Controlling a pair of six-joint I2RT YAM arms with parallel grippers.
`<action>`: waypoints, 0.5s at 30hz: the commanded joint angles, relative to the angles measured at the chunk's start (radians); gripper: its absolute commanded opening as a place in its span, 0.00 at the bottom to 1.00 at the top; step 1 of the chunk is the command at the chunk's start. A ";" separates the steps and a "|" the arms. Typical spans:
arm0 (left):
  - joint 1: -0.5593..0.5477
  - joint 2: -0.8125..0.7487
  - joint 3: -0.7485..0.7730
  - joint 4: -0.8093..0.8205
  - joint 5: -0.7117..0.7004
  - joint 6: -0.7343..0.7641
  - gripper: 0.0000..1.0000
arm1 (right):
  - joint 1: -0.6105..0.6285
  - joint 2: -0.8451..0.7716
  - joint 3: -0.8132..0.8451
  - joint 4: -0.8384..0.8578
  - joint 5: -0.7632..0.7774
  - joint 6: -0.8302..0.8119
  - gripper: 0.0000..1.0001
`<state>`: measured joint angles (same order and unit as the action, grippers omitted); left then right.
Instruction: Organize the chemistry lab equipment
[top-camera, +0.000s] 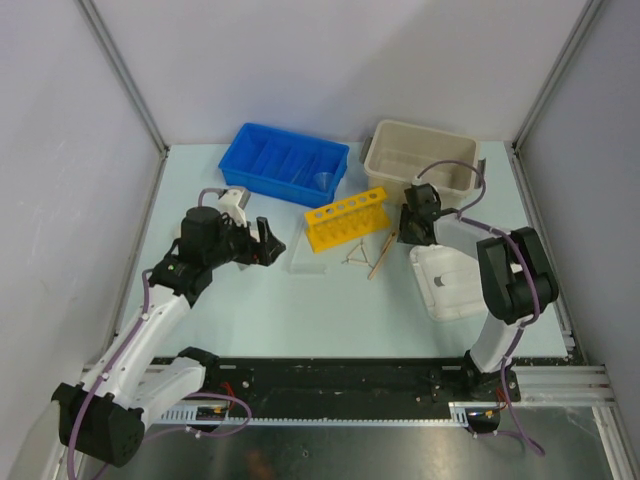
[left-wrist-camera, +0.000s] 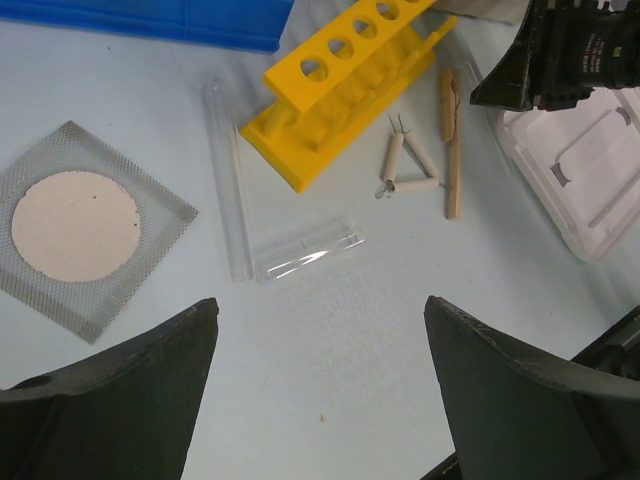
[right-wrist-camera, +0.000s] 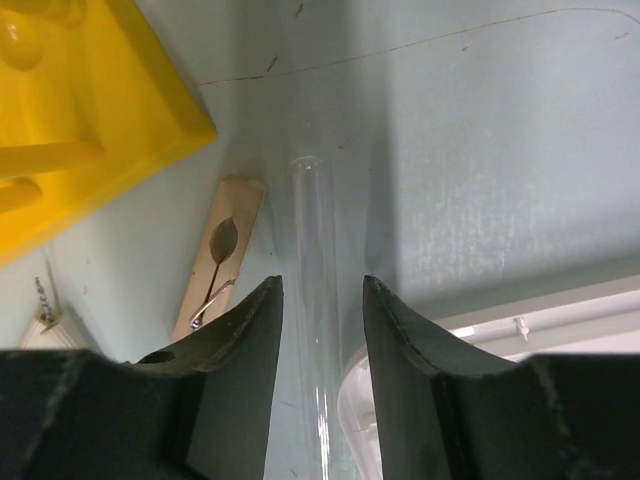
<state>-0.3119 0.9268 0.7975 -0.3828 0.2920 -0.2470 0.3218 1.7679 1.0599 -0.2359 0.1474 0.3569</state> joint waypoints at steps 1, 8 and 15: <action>-0.003 -0.017 0.002 0.021 0.002 -0.019 0.89 | 0.013 0.041 0.043 0.033 0.033 -0.026 0.42; -0.003 -0.020 0.001 0.021 -0.013 -0.028 0.86 | 0.053 0.087 0.068 0.028 0.092 -0.046 0.33; -0.002 -0.013 0.003 0.021 -0.024 -0.041 0.84 | 0.075 0.037 0.073 0.020 0.114 -0.060 0.22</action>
<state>-0.3119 0.9268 0.7975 -0.3832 0.2821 -0.2634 0.3855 1.8366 1.1007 -0.2222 0.2249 0.3149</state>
